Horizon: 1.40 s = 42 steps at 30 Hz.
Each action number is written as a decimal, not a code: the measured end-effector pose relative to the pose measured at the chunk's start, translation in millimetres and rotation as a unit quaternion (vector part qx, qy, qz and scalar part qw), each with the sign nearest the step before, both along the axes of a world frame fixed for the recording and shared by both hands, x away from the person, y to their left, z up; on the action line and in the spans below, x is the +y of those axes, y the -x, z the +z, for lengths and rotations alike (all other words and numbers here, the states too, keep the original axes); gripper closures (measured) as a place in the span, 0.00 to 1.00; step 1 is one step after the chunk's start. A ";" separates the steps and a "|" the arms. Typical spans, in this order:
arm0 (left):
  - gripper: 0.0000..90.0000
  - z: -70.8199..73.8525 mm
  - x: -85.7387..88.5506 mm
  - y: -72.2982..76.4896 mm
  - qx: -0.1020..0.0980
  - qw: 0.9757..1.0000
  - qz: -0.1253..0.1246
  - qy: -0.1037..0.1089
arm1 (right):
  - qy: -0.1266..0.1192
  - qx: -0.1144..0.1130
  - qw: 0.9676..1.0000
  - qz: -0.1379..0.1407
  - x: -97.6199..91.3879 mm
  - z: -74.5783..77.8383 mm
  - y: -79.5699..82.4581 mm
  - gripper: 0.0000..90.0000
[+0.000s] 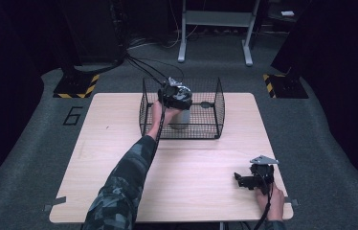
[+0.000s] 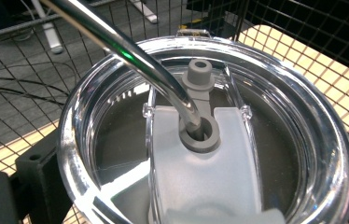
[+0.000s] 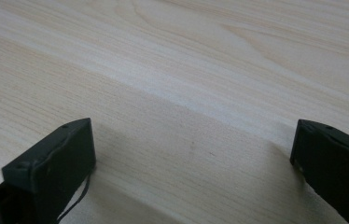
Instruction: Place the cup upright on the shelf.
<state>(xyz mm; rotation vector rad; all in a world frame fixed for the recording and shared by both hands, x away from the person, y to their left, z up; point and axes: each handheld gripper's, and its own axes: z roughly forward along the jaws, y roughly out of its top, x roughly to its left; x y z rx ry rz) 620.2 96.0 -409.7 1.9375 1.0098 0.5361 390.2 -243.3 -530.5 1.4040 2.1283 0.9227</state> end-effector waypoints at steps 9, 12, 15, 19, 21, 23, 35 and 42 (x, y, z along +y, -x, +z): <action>0.04 2.4 2.4 0.7 0.008 1.000 -0.009 -0.010 | 0.000 0.001 1.000 0.003 -0.3 0.2 0.1 0.00; 0.04 3.4 2.8 1.0 0.009 1.000 -0.014 -0.016 | 0.000 0.001 1.000 0.002 -0.2 0.2 0.1 0.00; 0.04 3.4 2.7 1.2 0.009 1.000 -0.012 -0.012 | 0.000 0.001 1.000 0.002 -0.2 0.2 0.1 0.00; 0.03 3.7 2.5 1.7 0.009 1.000 -0.008 -0.009 | 0.000 0.001 1.000 0.002 -0.2 0.2 0.1 0.00; 0.03 4.4 2.0 2.6 0.015 1.000 -0.003 -0.013 | 0.000 0.001 1.000 0.003 -0.3 0.2 0.1 0.00; 0.01 6.4 0.2 4.9 0.019 1.000 -0.003 -0.015 | 0.000 0.001 1.000 0.003 -0.3 0.2 0.1 0.00; 0.00 16.0 7.2 11.7 0.022 0.999 -0.013 -0.019 | 0.002 0.002 1.000 0.005 -0.6 0.2 0.1 0.00; 0.01 23.8 15.7 19.2 0.027 0.999 -0.012 -0.019 | 0.002 0.001 1.000 0.006 -0.7 0.1 0.1 0.00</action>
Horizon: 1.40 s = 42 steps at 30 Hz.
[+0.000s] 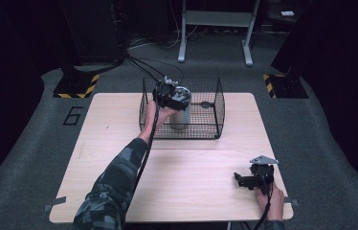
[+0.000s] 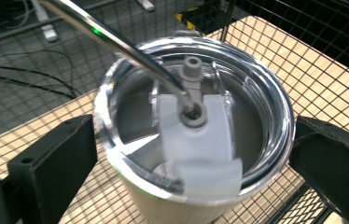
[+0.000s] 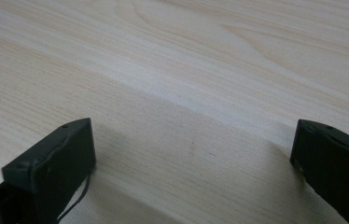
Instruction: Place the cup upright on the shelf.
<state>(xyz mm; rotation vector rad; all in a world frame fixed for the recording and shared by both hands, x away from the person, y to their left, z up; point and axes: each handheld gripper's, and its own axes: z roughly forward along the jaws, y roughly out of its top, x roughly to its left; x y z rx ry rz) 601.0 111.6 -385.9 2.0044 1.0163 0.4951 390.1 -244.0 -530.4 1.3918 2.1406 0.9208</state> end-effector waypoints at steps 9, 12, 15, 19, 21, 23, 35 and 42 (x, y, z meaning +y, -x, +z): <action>0.00 14.6 13.0 18.4 -0.001 1.000 -0.019 -0.006 | 0.000 0.000 1.000 -0.001 0.1 0.0 0.0 0.00; 0.00 18.9 15.6 24.3 -0.006 1.000 -0.028 -0.013 | 0.000 0.000 1.000 0.000 0.0 0.0 0.0 0.00; 0.00 26.4 19.2 35.3 -0.008 0.999 -0.040 -0.012 | 0.000 0.000 1.000 0.000 0.0 0.0 0.0 0.00; 0.00 35.6 25.8 49.8 -0.016 0.998 -0.061 -0.023 | 0.000 0.000 1.000 0.000 0.0 0.0 0.0 0.00; 0.00 39.8 29.9 58.7 -0.019 0.997 -0.069 -0.023 | 0.000 0.000 1.000 0.000 0.0 0.0 0.0 0.00; 0.00 44.2 35.3 67.8 -0.021 0.996 -0.079 -0.028 | 0.000 0.000 1.000 0.000 0.0 0.0 0.0 0.00; 0.00 59.2 76.0 120.7 -0.042 0.995 -0.086 -0.040 | 0.000 0.000 1.000 0.000 0.1 0.1 0.0 0.00; 0.00 51.6 103.3 150.8 -0.043 0.995 -0.077 -0.038 | 0.000 0.000 1.000 0.000 0.1 0.0 0.1 0.00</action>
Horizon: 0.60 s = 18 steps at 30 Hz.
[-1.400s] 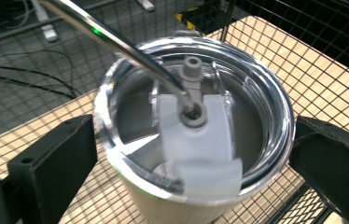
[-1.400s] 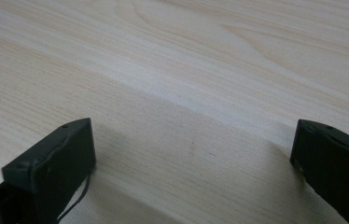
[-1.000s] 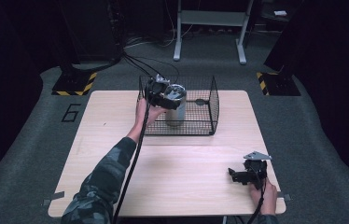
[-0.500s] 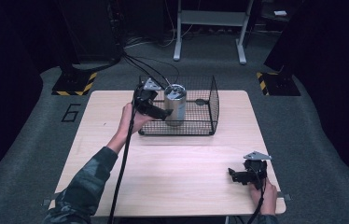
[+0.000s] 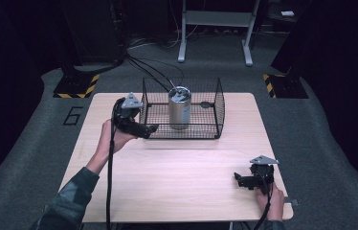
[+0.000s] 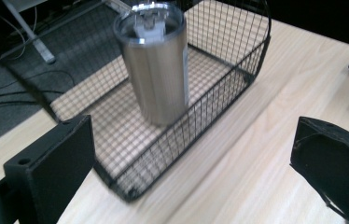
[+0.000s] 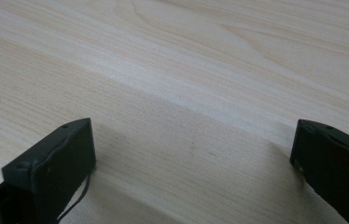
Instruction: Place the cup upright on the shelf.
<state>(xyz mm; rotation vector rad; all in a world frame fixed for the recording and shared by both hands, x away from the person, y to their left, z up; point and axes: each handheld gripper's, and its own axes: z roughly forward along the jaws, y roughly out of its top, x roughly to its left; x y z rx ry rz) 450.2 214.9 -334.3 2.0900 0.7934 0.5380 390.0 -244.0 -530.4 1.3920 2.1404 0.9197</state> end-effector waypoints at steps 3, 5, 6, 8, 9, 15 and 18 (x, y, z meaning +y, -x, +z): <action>0.00 -9.1 16.5 16.2 0.007 1.000 0.001 -0.007 | 0.001 0.000 1.000 0.000 -0.1 0.0 0.1 0.00; 0.00 -21.4 30.9 30.5 0.010 1.000 0.013 -0.010 | 0.000 0.000 1.000 -0.001 0.1 0.1 0.2 0.00; 0.00 -21.4 30.9 30.5 0.010 1.000 0.013 -0.010 | 0.000 0.000 1.000 -0.001 0.1 0.1 0.2 0.00; 0.00 -36.3 46.5 43.9 0.016 0.999 0.026 -0.011 | 0.003 0.000 1.000 0.001 -0.5 0.1 0.2 0.00; 0.00 -36.3 46.5 43.9 0.016 0.999 0.026 -0.011 | 0.003 0.000 1.000 0.001 -0.5 0.1 0.2 0.00; 0.00 -76.0 78.0 69.4 0.025 0.998 0.056 -0.008 | 0.000 0.000 1.000 -0.002 0.2 0.1 0.2 0.00; 0.00 -97.3 91.9 79.3 0.034 0.996 0.077 -0.003 | 0.003 0.000 1.000 0.000 -0.2 0.1 0.2 0.00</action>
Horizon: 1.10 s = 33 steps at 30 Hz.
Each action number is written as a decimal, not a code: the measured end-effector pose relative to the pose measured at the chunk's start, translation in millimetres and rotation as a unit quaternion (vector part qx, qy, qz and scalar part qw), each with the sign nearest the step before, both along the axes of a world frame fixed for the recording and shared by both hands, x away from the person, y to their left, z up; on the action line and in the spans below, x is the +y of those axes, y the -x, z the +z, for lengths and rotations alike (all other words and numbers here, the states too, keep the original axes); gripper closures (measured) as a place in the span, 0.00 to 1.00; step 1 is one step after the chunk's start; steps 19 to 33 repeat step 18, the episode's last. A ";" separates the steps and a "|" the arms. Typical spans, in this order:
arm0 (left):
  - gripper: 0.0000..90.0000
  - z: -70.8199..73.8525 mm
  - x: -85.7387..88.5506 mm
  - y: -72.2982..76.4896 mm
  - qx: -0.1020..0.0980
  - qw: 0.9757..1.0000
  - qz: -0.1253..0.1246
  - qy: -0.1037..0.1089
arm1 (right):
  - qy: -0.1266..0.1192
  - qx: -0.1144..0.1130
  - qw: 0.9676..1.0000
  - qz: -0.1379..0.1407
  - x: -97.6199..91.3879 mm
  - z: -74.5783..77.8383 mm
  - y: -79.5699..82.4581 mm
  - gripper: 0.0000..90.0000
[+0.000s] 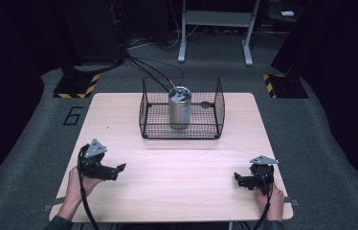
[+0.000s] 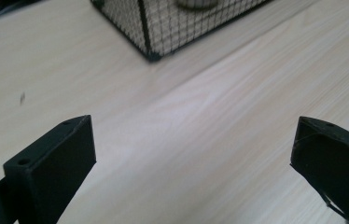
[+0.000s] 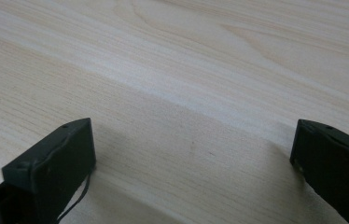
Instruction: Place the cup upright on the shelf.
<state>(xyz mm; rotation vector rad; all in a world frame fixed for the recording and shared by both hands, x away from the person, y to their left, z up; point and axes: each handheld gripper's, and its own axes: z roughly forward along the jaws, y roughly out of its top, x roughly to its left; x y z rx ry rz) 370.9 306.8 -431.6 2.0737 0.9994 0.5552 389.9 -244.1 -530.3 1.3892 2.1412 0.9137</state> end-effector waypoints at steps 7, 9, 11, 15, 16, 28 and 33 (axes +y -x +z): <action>0.00 -60.3 31.2 16.7 0.041 0.996 0.065 0.038 | 0.000 0.000 1.000 0.000 0.0 0.0 0.0 0.00; 0.00 -74.3 37.6 18.0 0.054 0.994 0.084 0.037 | 0.000 0.000 1.000 0.000 0.0 0.0 0.0 0.00; 0.00 -85.5 40.7 17.7 0.049 0.994 0.099 0.026 | -0.003 0.000 1.000 -0.002 0.5 0.0 -0.2 0.00; 0.00 -90.9 42.9 14.9 0.051 0.993 0.108 0.015 | -0.003 0.000 1.000 -0.002 0.5 0.0 -0.1 0.00; 0.00 -92.4 43.2 13.9 0.050 0.993 0.110 0.011 | -0.003 0.000 1.000 -0.002 0.5 0.0 -0.1 0.00; 0.00 -95.6 43.8 11.8 0.051 0.992 0.117 0.013 | -0.003 0.000 1.000 -0.002 0.5 0.0 -0.1 0.00; 0.00 -95.6 43.8 11.8 0.051 0.992 0.117 0.013 | -0.003 0.000 1.000 -0.002 0.5 0.0 -0.1 0.00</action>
